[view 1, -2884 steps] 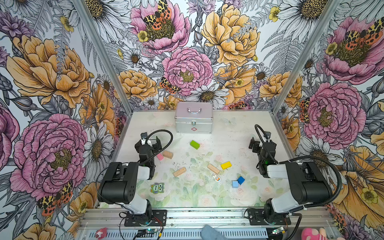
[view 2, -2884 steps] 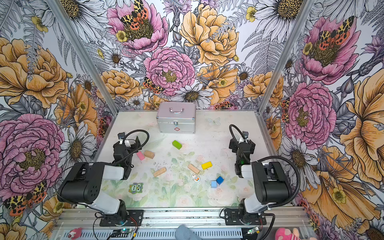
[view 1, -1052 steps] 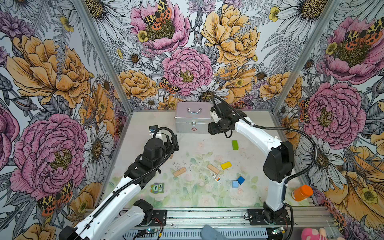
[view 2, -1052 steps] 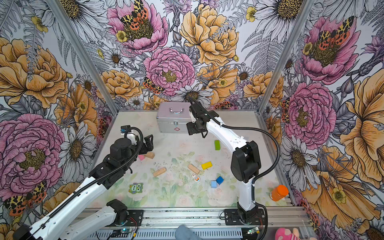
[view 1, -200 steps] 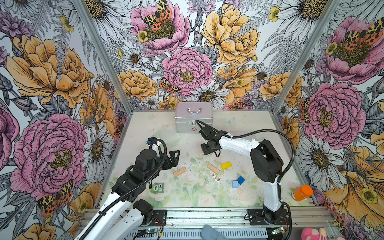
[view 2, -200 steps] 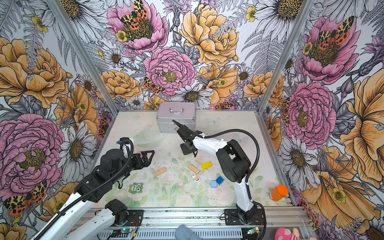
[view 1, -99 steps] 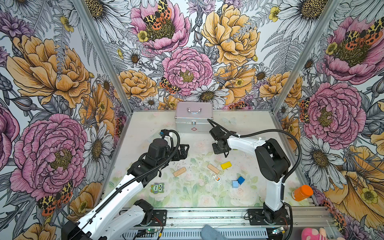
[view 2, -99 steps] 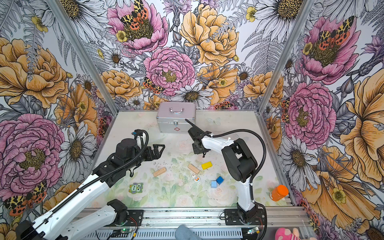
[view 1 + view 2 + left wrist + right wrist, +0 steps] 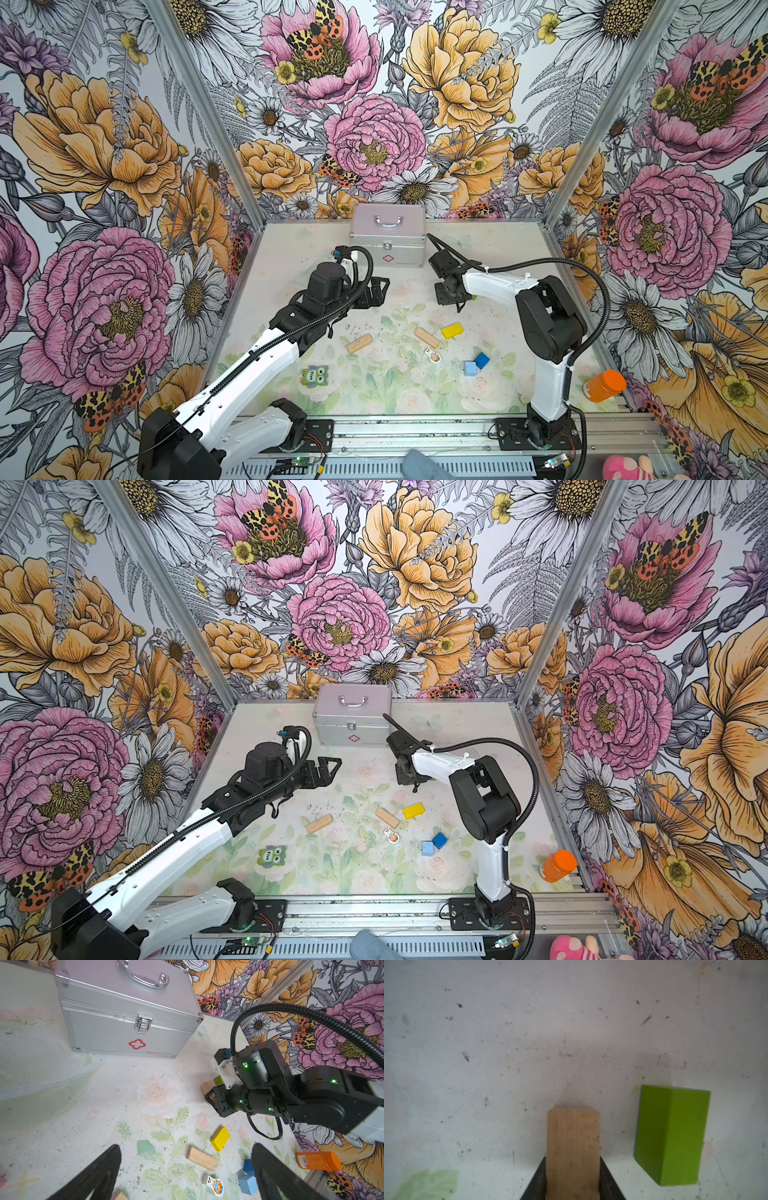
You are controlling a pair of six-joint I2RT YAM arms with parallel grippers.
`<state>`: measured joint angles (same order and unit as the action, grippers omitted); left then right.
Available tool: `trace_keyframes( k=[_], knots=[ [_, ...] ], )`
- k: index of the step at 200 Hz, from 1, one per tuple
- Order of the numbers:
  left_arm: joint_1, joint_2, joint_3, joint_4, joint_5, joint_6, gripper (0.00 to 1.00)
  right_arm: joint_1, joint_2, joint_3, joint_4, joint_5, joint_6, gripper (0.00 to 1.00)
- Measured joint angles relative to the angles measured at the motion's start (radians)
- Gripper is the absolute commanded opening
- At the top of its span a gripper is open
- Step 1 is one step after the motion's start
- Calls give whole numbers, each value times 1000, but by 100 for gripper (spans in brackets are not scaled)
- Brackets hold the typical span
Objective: Build the wood block tower
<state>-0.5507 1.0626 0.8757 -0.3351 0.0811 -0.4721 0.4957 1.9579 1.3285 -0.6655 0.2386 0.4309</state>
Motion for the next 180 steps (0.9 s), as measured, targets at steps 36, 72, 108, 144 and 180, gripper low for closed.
trace_keyframes(
  k=[36, 72, 108, 144, 180],
  knots=[
    [0, 43, 32, 27, 19, 5, 99, -19, 0, -1, -3, 1, 6, 27],
    [0, 72, 43, 36, 27, 10, 99, -40, 0, -1, -3, 2, 7, 28],
    [0, 100, 73, 37, 35, 12, 99, -52, 0, -1, -3, 1, 10, 33],
    [0, 107, 92, 41, 42, 16, 99, -52, 0, -1, -13, -1, 11, 45],
    [0, 116, 93, 40, 42, 20, 99, -52, -2, -1, -28, -7, 14, 51]
  ],
)
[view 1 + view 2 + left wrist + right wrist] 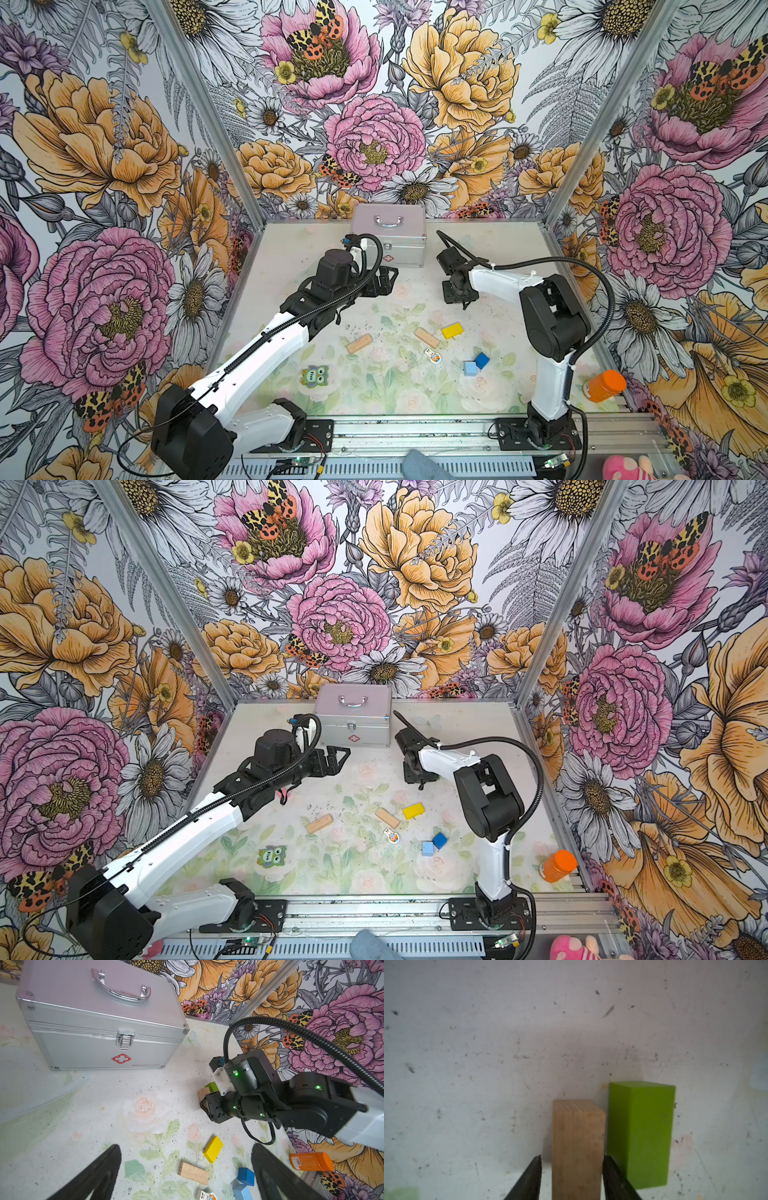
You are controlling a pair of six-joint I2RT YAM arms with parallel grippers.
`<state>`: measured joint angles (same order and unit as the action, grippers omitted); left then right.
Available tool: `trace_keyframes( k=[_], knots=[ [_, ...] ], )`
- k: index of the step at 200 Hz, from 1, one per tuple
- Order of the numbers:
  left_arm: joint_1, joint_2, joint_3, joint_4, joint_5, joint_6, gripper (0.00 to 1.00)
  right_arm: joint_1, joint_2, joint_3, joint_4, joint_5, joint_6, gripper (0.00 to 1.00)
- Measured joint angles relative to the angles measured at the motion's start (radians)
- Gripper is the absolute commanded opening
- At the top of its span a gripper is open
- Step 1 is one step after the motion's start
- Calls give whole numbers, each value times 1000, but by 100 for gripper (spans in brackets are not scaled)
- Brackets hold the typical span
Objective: Build the wood block tower
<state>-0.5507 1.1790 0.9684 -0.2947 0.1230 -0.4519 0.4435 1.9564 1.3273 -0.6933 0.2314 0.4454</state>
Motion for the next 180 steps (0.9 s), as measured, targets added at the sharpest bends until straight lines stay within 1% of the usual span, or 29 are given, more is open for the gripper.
trace_keyframes(
  k=[25, 54, 65, 90, 99, 103, 112, 114, 115, 118, 140, 180],
  knots=[
    [0, 9, 1, 0, 0, 0, 99, 0, -31, 0, -14, -11, 0, 53],
    [0, 10, 1, 0, 0, 0, 99, 0, -113, 1, -32, -19, -11, 63],
    [0, 11, 2, 0, 0, 0, 99, -1, -146, 13, -45, -19, -18, 65],
    [0, 13, 3, 2, 0, 7, 99, -18, -161, 79, -69, -39, -33, 72],
    [0, 17, 3, 6, 0, 7, 99, -29, -159, 93, -72, -58, -43, 78],
    [0, 20, 3, 8, 0, 7, 99, -34, -159, 98, -75, -65, -41, 84],
    [0, 25, 3, 10, 1, 7, 99, -46, -153, 106, -81, -90, -43, 87],
    [0, 27, 3, 10, 1, 7, 99, -48, -152, 107, -82, -93, -48, 95],
    [0, 27, 3, 10, 1, 7, 99, -50, -150, 109, -84, -97, -50, 97],
    [0, 29, 3, 10, 1, 7, 99, -52, -146, 111, -87, -103, -43, 99],
    [0, 39, 3, 16, 1, 7, 99, -71, -103, 140, -115, -148, -62, 100],
    [0, 40, 3, 24, 0, 7, 99, -85, -33, 162, -161, -196, -88, 100]
  ],
)
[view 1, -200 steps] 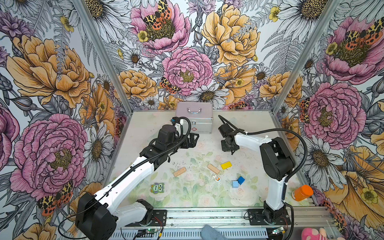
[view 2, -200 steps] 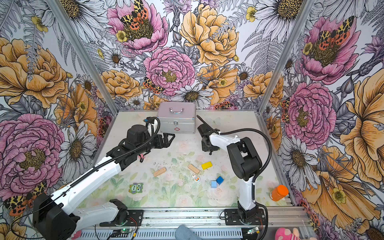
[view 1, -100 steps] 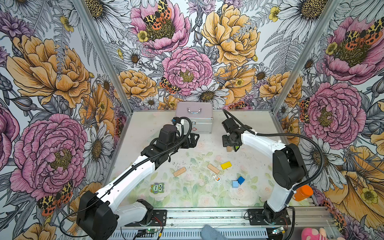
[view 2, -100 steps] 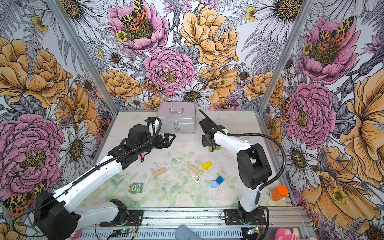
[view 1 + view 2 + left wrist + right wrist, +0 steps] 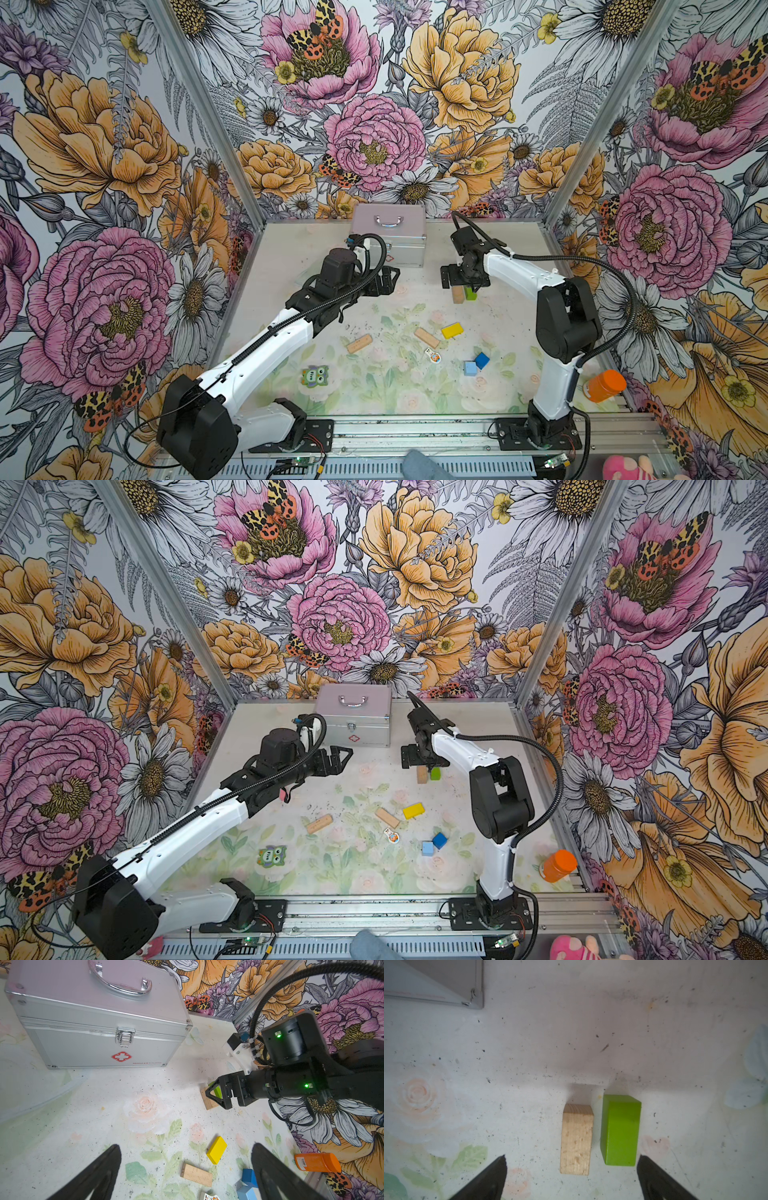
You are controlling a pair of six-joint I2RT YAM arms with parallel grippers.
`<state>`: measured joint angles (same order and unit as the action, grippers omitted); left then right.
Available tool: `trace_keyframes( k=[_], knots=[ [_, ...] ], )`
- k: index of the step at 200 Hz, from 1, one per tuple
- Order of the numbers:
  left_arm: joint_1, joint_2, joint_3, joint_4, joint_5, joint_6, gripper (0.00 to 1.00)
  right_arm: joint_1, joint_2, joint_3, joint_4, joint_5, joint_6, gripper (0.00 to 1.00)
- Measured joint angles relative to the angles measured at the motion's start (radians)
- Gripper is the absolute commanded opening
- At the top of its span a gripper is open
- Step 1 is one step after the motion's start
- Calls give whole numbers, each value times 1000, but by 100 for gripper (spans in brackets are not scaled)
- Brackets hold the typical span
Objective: Build the wood block tower
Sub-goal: 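Lower the wood block upright against the green block with the right gripper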
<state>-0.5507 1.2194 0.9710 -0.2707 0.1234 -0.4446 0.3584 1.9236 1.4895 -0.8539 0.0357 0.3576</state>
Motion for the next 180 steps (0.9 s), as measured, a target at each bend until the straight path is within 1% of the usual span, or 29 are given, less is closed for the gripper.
trace_keyframes(
  k=[109, 180],
  knots=[
    [0, 44, 11, 20, 0, 0, 99, -47, 25, 0, -47, 1, -44, 100],
    [0, 47, 13, 25, 0, 0, 99, -65, 95, 1, -48, -11, -70, 99]
  ],
)
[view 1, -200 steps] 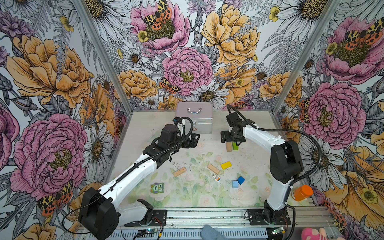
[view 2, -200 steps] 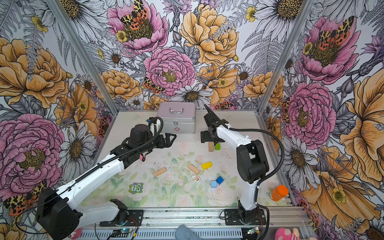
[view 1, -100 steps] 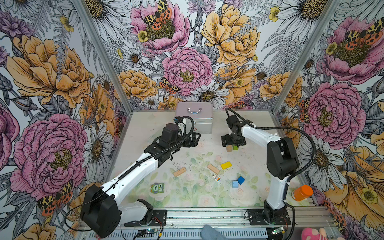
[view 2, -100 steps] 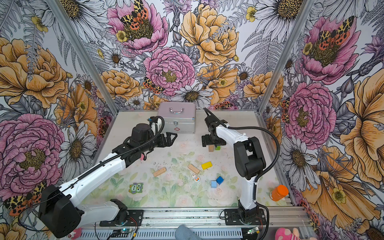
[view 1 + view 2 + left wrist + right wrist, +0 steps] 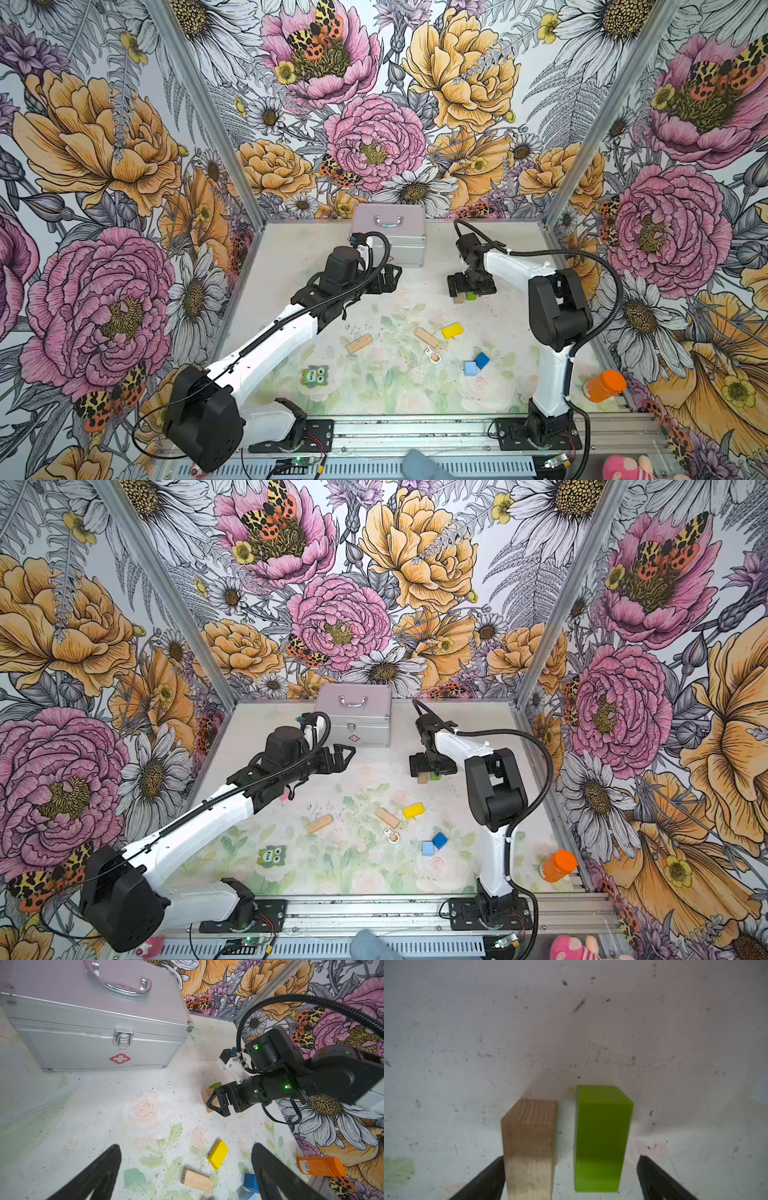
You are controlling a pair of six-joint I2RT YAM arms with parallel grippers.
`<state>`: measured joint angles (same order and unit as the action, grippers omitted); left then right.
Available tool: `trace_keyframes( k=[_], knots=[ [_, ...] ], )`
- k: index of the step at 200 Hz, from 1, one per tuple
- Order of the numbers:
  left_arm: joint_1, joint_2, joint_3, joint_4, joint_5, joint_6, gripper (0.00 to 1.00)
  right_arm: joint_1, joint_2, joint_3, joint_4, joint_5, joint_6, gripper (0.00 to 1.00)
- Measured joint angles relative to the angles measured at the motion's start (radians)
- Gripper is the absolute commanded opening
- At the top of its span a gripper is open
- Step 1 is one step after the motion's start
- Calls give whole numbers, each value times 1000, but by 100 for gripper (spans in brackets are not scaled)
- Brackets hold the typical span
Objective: Build the wood block tower
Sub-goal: 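Lower the wood block upright against the green block with the right gripper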
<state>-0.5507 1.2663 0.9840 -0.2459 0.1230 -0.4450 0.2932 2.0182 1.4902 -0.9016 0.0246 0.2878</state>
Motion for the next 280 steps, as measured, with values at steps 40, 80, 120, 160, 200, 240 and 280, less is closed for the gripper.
trace_keyframes(
  k=[40, 80, 120, 160, 200, 240, 280],
  knots=[
    [0, 6, 3, 1, 0, 0, 99, 0, 10, 16, -4, -4, -18, 91],
    [0, 26, 22, 2, 0, 0, 99, 0, 22, 27, -4, -4, -26, 79],
    [0, 40, 41, 4, 0, 0, 99, 0, 33, 39, -9, -3, -34, 57],
    [0, 53, 51, 4, 0, 0, 99, 0, 39, 47, -11, -3, -35, 53],
    [2, 71, 64, 3, 2, 5, 99, 0, 39, 46, -11, -5, -23, 61],
    [10, 90, 83, 3, 22, 14, 99, 0, 39, 46, -21, -23, -6, 79],
    [14, 106, 102, 3, 43, 31, 99, 0, 34, 92, -63, -37, 3, 85]
  ],
)
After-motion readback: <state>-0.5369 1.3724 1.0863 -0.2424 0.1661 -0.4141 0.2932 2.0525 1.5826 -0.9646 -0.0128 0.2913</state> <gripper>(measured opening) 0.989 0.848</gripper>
